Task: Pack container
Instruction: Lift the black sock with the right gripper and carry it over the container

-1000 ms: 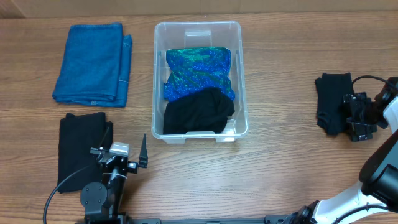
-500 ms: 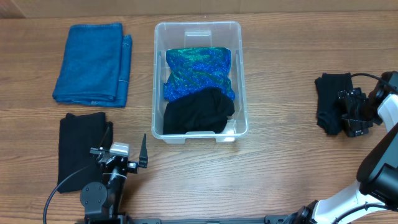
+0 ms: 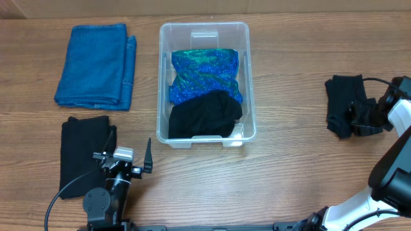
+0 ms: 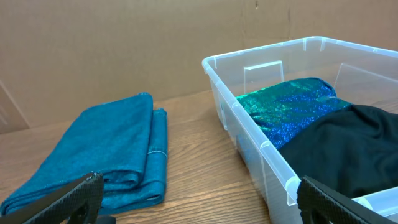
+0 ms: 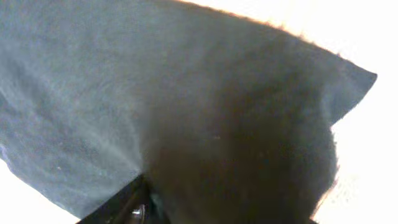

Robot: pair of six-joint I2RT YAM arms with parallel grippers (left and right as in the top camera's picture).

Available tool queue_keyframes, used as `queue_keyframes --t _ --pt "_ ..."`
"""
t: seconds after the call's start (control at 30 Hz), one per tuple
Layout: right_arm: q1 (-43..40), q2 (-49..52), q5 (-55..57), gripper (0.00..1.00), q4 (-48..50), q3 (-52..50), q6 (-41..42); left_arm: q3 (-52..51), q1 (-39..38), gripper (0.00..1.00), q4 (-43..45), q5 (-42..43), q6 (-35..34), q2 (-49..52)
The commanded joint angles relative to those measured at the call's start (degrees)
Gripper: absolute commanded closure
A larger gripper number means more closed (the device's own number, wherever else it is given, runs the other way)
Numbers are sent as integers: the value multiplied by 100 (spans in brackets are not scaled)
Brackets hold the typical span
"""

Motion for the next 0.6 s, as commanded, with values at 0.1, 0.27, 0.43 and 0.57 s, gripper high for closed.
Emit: queue_keyframes --t 0.1,0.27,0.43,0.57 --pt "4 -37 -811 68 83 151 15 -20 31 0 9 -31 -63 -55" --pt "7 -39 -2583 96 -94 756 -402 -20 31 0 9 -33 -61 -55" --pt "74 -109 -4352 96 -715 1486 -1287 -20 31 0 9 -33 -63 -55" --pt "334 -400 -4767 96 -1480 2111 -1781 -20 31 0 9 -31 -63 -55"
